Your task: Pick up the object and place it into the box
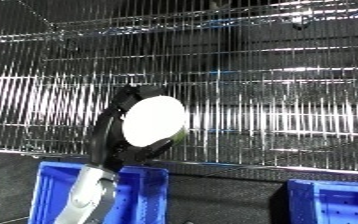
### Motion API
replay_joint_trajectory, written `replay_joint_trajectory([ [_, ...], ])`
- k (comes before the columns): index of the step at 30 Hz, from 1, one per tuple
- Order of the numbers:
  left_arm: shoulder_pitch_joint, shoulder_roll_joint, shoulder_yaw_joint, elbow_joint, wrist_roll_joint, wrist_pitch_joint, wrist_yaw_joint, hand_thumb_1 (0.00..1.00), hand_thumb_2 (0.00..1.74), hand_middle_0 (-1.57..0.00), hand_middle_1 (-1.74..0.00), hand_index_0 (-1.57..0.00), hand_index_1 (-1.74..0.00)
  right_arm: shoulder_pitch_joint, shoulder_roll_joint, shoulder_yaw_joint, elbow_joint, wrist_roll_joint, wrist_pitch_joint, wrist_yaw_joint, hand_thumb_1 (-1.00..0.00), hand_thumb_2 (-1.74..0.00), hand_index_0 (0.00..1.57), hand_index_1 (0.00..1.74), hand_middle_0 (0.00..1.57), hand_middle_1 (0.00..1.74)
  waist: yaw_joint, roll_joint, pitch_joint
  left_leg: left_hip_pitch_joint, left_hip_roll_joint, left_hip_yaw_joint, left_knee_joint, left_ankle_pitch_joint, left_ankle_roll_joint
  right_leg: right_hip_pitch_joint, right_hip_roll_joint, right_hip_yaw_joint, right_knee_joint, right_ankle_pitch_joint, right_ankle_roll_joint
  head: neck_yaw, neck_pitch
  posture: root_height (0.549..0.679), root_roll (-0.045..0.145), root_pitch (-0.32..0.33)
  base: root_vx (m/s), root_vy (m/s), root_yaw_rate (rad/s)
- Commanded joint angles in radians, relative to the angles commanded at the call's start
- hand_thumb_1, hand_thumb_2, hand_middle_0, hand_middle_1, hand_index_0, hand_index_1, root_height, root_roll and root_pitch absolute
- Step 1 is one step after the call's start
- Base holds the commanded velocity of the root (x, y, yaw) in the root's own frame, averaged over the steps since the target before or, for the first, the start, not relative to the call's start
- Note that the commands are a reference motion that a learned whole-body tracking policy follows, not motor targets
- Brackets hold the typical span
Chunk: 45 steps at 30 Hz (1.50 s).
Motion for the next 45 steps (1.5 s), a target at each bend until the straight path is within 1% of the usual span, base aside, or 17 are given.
replay_joint_trajectory([
  [2,0.019,-0.002,0.008,-0.002,-0.059,0.019,-0.041,1.00,1.74,-1.57,-1.74,-1.57,-1.74,0.000,0.005,-0.003,0.012,-0.005,0.000,-0.006,0.00,0.00,0.00,0.00,0.00,0.00,0.006,0.008,0.000,0.016,-0.003,0.000,-0.015,0.006,-0.0024,0.014,-0.0056,-0.003,-0.010,0.000,-0.0002,0.001,-0.012,0.637,0.000,0.100,0.006,-0.004,0.090],
  [6,0.085,-0.023,0.040,-0.020,-0.254,0.066,-0.153,1.00,1.74,-1.57,-1.74,-1.57,-1.74,0.005,0.012,-0.016,0.035,-0.015,0.000,-0.022,0.00,0.00,0.00,0.00,0.00,0.00,0.024,0.028,0.000,0.046,-0.012,-0.002,-0.044,0.018,-0.0057,0.040,-0.0182,-0.010,-0.023,-0.006,-0.0036,0.005,-0.039,0.640,0.010,0.090,0.008,0.000,0.133],
  [8,0.124,-0.035,0.063,-0.034,-0.325,0.062,-0.185,1.00,1.74,-1.57,-1.74,-1.57,-1.74,0.011,0.016,-0.027,0.049,-0.017,-0.006,-0.025,0.00,0.00,0.00,0.00,0.00,0.00,0.035,0.038,0.000,0.057,-0.019,-0.005,-0.053,0.021,-0.0059,0.050,-0.0244,-0.014,-0.023,-0.011,-0.0063,0.016,-0.053,0.641,0.014,0.085,0.010,-0.001,0.153],
  [10,0.163,-0.043,0.088,-0.054,-0.359,0.038,-0.196,1.00,1.74,-1.57,-1.74,-1.57,-1.74,0.020,0.019,-0.038,0.060,-0.020,-0.012,-0.027,0.00,0.00,0.00,0.00,0.00,0.00,0.047,0.046,0.000,0.067,-0.025,-0.010,-0.059,0.023,-0.0057,0.059,-0.0305,-0.020,-0.021,-0.017,-0.0090,0.020,-0.061,0.641,0.018,0.081,0.009,-0.005,0.159],
  [13,0.223,-0.044,0.126,-0.096,-0.351,-0.024,-0.183,1.00,1.74,-1.57,-1.74,-1.57,-1.74,0.039,0.018,-0.055,0.066,-0.019,-0.019,-0.031,0.00,0.00,0.00,0.00,0.00,0.00,0.067,0.057,0.000,0.079,-0.035,-0.018,-0.069,0.026,-0.0051,0.073,-0.0386,-0.030,-0.019,-0.025,-0.0135,0.025,-0.079,0.642,0.024,0.075,0.005,-0.011,0.163],
  [17,0.292,-0.021,0.173,-0.146,-0.307,-0.088,-0.155,1.00,1.74,-1.57,-1.74,-1.57,-1.74,0.065,0.011,-0.074,0.073,-0.003,-0.032,-0.030,0.00,0.00,0.00,0.00,0.00,0.00,0.093,0.068,0.000,0.094,-0.048,-0.030,-0.082,0.033,-0.0052,0.095,-0.0455,-0.046,-0.020,-0.037,-0.0205,-0.010,-0.116,0.644,0.031,0.068,0.004,-0.020,0.158],
  [19,0.327,-0.006,0.200,-0.166,-0.295,-0.105,-0.138,1.00,1.74,-1.57,-1.74,-1.57,-1.74,0.079,0.007,-0.086,0.078,0.004,-0.037,-0.028,0.00,0.00,0.00,0.00,0.00,0.00,0.107,0.075,0.000,0.100,-0.054,-0.036,-0.087,0.036,-0.0056,0.107,-0.0486,-0.053,-0.021,-0.044,-0.0240,-0.063,-0.135,0.644,0.034,0.064,0.006,-0.022,0.184],
  [21,0.359,0.008,0.228,-0.176,-0.288,-0.113,-0.113,1.00,1.74,-1.57,-1.74,-1.57,-1.74,0.090,0.005,-0.097,0.084,0.011,-0.041,-0.028,0.00,0.00,0.00,0.00,0.00,0.00,0.120,0.083,0.000,0.105,-0.061,-0.044,-0.094,0.042,-0.0061,0.118,-0.0521,-0.061,-0.022,-0.051,-0.0274,-0.145,-0.153,0.645,0.038,0.060,0.012,-0.023,0.209],
  [22,0.372,0.016,0.242,-0.172,-0.284,-0.115,-0.097,1.00,1.74,-1.57,-1.74,-1.57,-1.74,0.095,0.005,-0.104,0.090,0.015,-0.043,-0.026,0.00,0.00,0.00,0.00,0.00,0.00,0.127,0.087,0.000,0.109,-0.065,-0.048,-0.101,0.047,-0.0065,0.125,-0.0549,-0.065,-0.022,-0.055,-0.0290,-0.204,-0.152,0.645,0.039,0.058,0.026,-0.041,0.243],
  [25,0.397,0.040,0.282,-0.130,-0.266,-0.122,-0.057,1.00,1.74,-1.57,-1.74,-1.57,-1.74,0.109,0.010,-0.124,0.122,0.028,-0.055,-0.008,0.00,0.00,0.00,0.00,0.00,0.00,0.148,0.094,0.000,0.120,-0.072,-0.059,-0.124,0.060,-0.0070,0.142,-0.0645,-0.080,-0.019,-0.067,-0.0325,-0.297,-0.136,0.645,0.041,0.052,0.035,-0.059,0.240],
  [27,0.407,0.058,0.305,-0.087,-0.253,-0.132,-0.043,1.00,1.74,-1.57,-1.74,-1.57,-1.74,0.118,0.014,-0.134,0.151,0.039,-0.071,0.017,0.00,0.00,0.00,0.00,0.00,0.00,0.159,0.093,0.000,0.121,-0.075,-0.063,-0.129,0.062,-0.0059,0.147,-0.0680,-0.087,-0.015,-0.073,-0.0338,-0.331,-0.130,0.645,0.041,0.050,0.026,-0.066,0.205],
  [30,0.424,0.083,0.340,-0.016,-0.251,-0.136,-0.030,1.00,1.74,-1.57,-1.74,-1.57,-1.74,0.129,0.017,-0.138,0.186,0.054,-0.089,0.049,0.00,0.00,0.00,0.00,0.00,0.00,0.168,0.091,0.000,0.113,-0.076,-0.066,-0.126,0.062,-0.0034,0.143,-0.0663,-0.091,-0.005,-0.078,-0.0353,-0.368,-0.125,0.644,0.040,0.050,0.010,-0.040,0.121],
  [33,0.445,0.098,0.383,0.072,-0.271,-0.122,-0.026,1.00,1.74,-1.57,-1.74,-1.57,-1.74,0.129,0.016,-0.136,0.209,0.062,-0.096,0.065,0.00,0.00,0.00,0.00,0.00,0.00,0.171,0.089,0.000,0.103,-0.075,-0.069,-0.122,0.065,-0.0020,0.135,-0.0584,-0.088,0.001,-0.081,-0.0371,-0.407,-0.125,0.643,0.039,0.053,-0.002,-0.002,0.038],
  [35,0.457,0.103,0.414,0.142,-0.295,-0.108,-0.038,1.00,1.74,-1.57,-1.74,-1.57,-1.74,0.124,0.014,-0.131,0.227,0.066,-0.100,0.073,0.00,0.00,0.00,0.00,0.00,0.00,0.171,0.087,0.000,0.099,-0.075,-0.071,-0.124,0.069,-0.0025,0.132,-0.0525,-0.084,-0.001,-0.082,-0.0383,-0.427,-0.122,0.643,0.040,0.056,-0.005,0.012,0.022],
  [39,0.467,0.110,0.461,0.280,-0.344,-0.072,-0.094,1.00,1.74,-1.57,-1.74,-1.57,-1.74,0.114,0.010,-0.128,0.259,0.067,-0.101,0.086,0.00,0.00,0.00,0.00,0.00,0.00,0.170,0.079,0.000,0.095,-0.072,-0.074,-0.137,0.078,-0.0058,0.131,-0.0435,-0.081,-0.008,-0.085,-0.0402,-0.458,-0.117,0.643,0.039,0.062,-0.004,0.005,0.024],
  [45,0.452,0.122,0.477,0.410,-0.358,-0.040,-0.145,0.70,1.22,-1.10,-1.22,-1.10,-1.22,0.114,0.006,-0.129,0.287,0.053,-0.097,0.113,0.00,0.00,0.00,0.00,0.00,0.00,0.165,0.060,0.000,0.097,-0.067,-0.078,-0.154,0.086,-0.0104,0.135,-0.0351,-0.079,-0.020,-0.086,-0.0405,-0.463,-0.117,0.643,0.036,0.065,0.003,0.000,0.004],
])
